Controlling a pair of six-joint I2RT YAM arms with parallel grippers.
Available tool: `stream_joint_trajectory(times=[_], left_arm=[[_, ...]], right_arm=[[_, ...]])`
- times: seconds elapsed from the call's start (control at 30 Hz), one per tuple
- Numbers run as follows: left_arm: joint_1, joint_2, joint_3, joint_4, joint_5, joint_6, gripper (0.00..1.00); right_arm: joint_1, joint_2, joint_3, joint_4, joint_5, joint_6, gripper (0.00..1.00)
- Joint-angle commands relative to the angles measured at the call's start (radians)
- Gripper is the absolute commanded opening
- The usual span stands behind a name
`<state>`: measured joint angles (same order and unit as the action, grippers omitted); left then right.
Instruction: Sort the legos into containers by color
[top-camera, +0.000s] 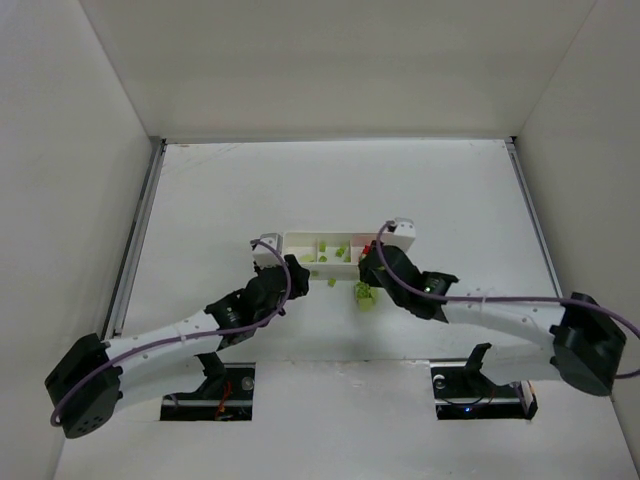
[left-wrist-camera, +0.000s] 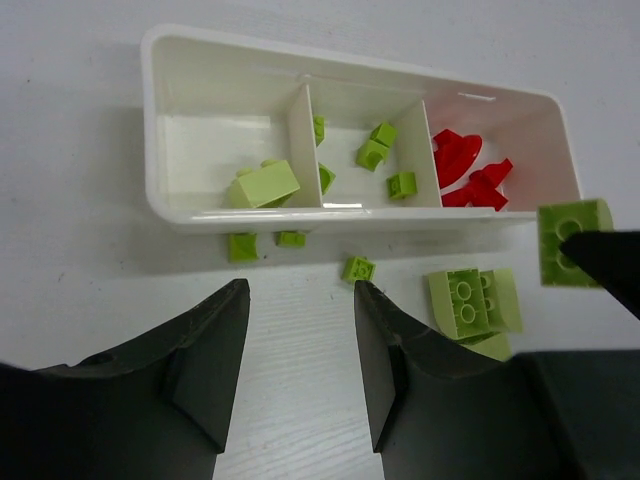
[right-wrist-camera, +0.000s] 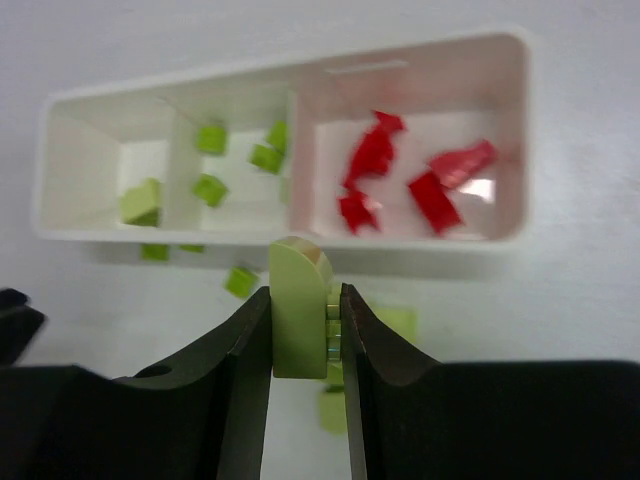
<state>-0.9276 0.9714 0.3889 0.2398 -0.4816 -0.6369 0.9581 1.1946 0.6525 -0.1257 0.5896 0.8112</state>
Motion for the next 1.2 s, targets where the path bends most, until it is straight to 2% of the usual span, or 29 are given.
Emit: stream_joint_trajectory(times=[0.0,0.17,0.37,0.43,0.5,0.57,0.63,0.8,0.97,1.17], left_arm=[[0.0,-0.085,-0.044,-0.002,-0.014,-0.033,0.43],[-0.027,-0.186,-0.116,-0.022,-0.029,-0.064,0.42],[-0.055,-0.269,-0.162,-0.105,-0.063,-0.099,0.42],[-0.061,-0.287,-0.162,-0.126,-0.064,-0.109,0.43],[-0.075,-0.292,-0.16,-0.128,-0.064,-0.112,0.43],[-0.089,-0.271,-0.159,-0.111,-0.064,-0.113,0.44],[-0.105,-0.223,-0.136,-0.085,-0.054,-0.109,0.45],[-0.196,-0.07,-0.062,0.004,-0.06,-0.087,0.46],[-0.305,0.133,0.063,0.065,-0.063,-0.08,0.47],[-0.397,0.392,0.231,0.096,-0.054,-0.07,0.49]], right_arm=[[0.021,0.153,0.131,0.236,-0.092,-0.125,0.24],[0.024,0.406,0.341,0.333,-0.18,-0.185,0.24],[0.023,0.603,0.512,0.331,-0.205,-0.191,0.26],[0.023,0.628,0.53,0.33,-0.206,-0.181,0.32],[0.023,0.632,0.539,0.33,-0.209,-0.182,0.45],[0.023,0.605,0.529,0.331,-0.191,-0.19,0.56],[0.023,0.548,0.489,0.342,-0.169,-0.19,0.59],[0.012,0.393,0.356,0.35,-0.129,-0.19,0.59],[-0.026,0.174,0.146,0.36,-0.054,-0.19,0.53],[-0.088,-0.013,-0.039,0.348,-0.063,-0.168,0.54]])
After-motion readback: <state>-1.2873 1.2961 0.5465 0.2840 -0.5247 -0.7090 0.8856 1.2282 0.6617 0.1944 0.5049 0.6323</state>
